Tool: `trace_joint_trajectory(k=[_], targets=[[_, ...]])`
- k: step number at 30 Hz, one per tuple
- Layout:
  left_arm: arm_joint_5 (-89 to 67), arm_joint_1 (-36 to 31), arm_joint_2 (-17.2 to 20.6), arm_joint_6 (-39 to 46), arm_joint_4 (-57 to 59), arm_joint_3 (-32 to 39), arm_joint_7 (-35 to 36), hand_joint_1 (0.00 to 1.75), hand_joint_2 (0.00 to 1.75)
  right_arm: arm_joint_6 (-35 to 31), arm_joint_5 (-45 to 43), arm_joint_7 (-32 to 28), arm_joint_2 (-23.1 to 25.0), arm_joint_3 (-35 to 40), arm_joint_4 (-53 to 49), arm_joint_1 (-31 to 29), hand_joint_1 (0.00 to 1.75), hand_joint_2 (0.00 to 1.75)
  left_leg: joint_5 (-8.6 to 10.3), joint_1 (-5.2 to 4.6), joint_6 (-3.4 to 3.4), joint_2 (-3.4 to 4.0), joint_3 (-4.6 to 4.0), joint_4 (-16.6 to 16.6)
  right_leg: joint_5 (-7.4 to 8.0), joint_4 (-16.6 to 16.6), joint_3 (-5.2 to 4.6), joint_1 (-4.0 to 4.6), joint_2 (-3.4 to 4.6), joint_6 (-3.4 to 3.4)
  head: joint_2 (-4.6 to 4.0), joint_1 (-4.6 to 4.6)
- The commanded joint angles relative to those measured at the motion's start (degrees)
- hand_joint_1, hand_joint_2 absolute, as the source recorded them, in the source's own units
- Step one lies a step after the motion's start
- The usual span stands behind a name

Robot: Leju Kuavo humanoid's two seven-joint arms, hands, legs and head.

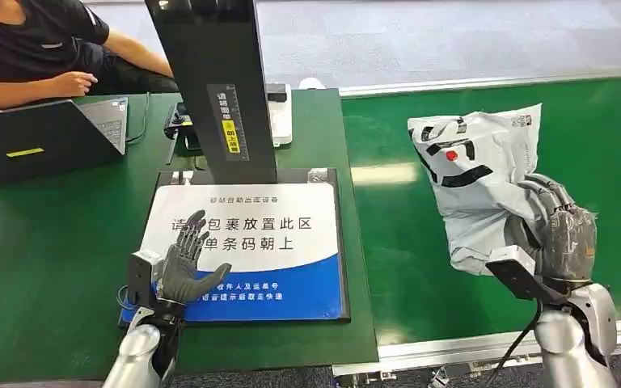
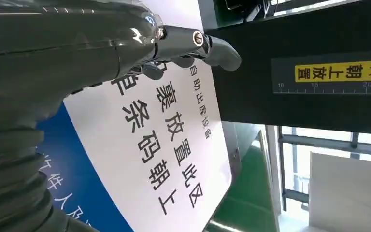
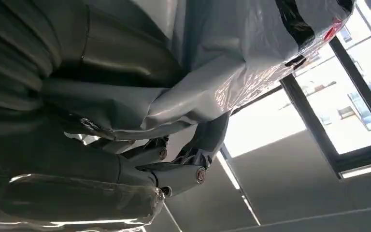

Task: Moved the parcel from conveyor to table for the left to box.

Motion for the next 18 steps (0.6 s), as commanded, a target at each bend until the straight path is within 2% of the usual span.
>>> trace_joint_trajectory(k=[1,2,3,4,6,8,9,11,12,13,14,15,17,18], targets=[[0.0,-1.5,0.03,0.13,3.57,0.11,0.09,0.0,1.75,-0.16,-0.12,-0.12,1.23,1.02,0.07,-0.95,1.75,1.75,-0.02,-0.01,-0.05,0.02,0.18,-0.07,0.0,-0.03,0.13,0.01,0.0,-0.12,0.0,0.0],[-0.04,-1.46,0.01,0.1,3.54,0.15,0.1,0.0,1.75,-1.28,-1.04,-0.2,-0.18,2.59,2.69,-2.76,1.75,1.75,-0.01,0.0,-0.03,0.01,0.09,-0.04,0.0,-0.02,0.06,0.01,-0.01,-0.08,0.0,0.0],[3.75,-0.03,-1.06,2.8,-6.12,2.17,-9.88,0.0,1.75,-4.28,2.38,-6.28,-4.18,9.12,0.56,-9.05,1.75,1.75,-0.02,0.0,-0.05,0.01,0.16,-0.06,0.0,-0.03,0.11,0.02,-0.02,-0.12,0.0,0.02],[4.75,-0.99,-0.79,2.54,-10.7,2.87,-7.2,0.0,1.75,5.59,5.05,2.79,-5.71,14.65,-0.59,-21.34,1.75,1.75,-0.05,-0.04,-0.02,0.24,-0.03,0.09,0.04,0.11,-0.15,-0.03,0.21,-0.08,0.0,0.0],[5.65,-0.29,-1.12,2.65,-15.74,3.43,-4.68,0.0,1.75,9.83,5.6,5.32,-6.07,19.54,1.68,-28.19,1.75,1.75,-0.14,-0.18,-0.01,0.88,-0.44,0.41,0.15,0.55,-0.73,-0.18,0.85,-0.08,0.0,0.07],[5.71,0.19,-1.55,3.57,-16.71,3.61,-5.36,0.0,1.75,10.17,5.73,5.24,-5.79,22.43,2.98,-28.93,1.75,1.75,-0.03,-0.17,-0.03,0.88,-0.59,0.21,0.34,0.51,-0.82,-0.21,0.82,-0.17,0.0,0.0],[5.5,0.52,-1.79,4.14,-17.32,3.55,-6.33,0.0,1.75,10.51,5.92,5.09,-5.9,24.38,4.04,-29.31,1.75,1.75,-0.03,-0.18,-0.09,1.1,-0.54,0.24,0.42,0.52,-0.87,-0.22,1.05,-0.21,0.0,0.0],[5.33,0.8,-2.33,4.58,-18.3,3.15,-7.42,0.0,1.75,10.68,6.05,5.16,-5.04,28.12,6.25,-30.13,1.75,1.75,0.14,-0.1,-0.1,0.68,-0.32,0.11,0.4,0.35,-0.67,-0.12,0.65,-0.25,0.0,0.04],[5.21,0.53,-3.21,6.96,-20.11,3.37,-9.88,0.0,1.75,15.15,6.14,3.2,-3.99,35.3,10.87,-32.82,1.75,1.75,0.2,-0.1,-0.02,0.56,-0.35,0.14,0.34,0.33,-0.63,-0.1,0.53,-0.18,0.0,0.0],[4.94,0.25,-3.46,8.56,-20.5,3.44,-9.06,0.0,1.75,16.81,6.48,1.46,-1.28,40.34,15.51,-35.08,1.75,1.75,0.29,-0.12,-0.08,0.4,-0.38,0.13,0.35,0.32,-0.62,-0.1,0.4,-0.17,0.0,-0.02],[4.85,0.16,-3.44,8.99,-20.55,3.41,-8.84,0.0,1.75,17.11,6.56,1.48,0.14,41.79,17.59,-36.01,1.75,1.75,0.24,-0.09,-0.11,0.67,-0.24,0.12,0.39,0.34,-0.6,-0.07,0.66,-0.25,0.0,0.0],[5.1,-0.12,-2.93,9.53,-20.06,2.86,-8.86,0.0,1.75,12.17,6.24,3.77,4.01,47.78,24.6,-39.16,1.75,1.75,0.25,-0.06,-0.11,0.82,-0.28,0.09,0.44,0.33,-0.62,-0.05,0.81,-0.22,0.0,0.02],[5.14,-0.15,-2.83,9.59,-19.66,2.92,-8.88,0.0,1.75,11.39,5.43,4.23,3.75,49.09,25.05,-39.73,1.75,1.75,0.25,-0.01,-0.14,0.97,-0.2,0.0,0.49,0.32,-0.57,-0.01,0.96,-0.25,0.0,0.02],[5.22,-0.14,-2.84,9.68,-19.44,2.97,-8.92,0.0,1.75,11.21,4.16,4.7,2.46,50.16,24.09,-39.97,1.75,1.75,0.31,-0.01,-0.12,0.71,-0.26,-0.02,0.46,0.35,-0.56,-0.02,0.7,-0.25,0.0,0.04]])
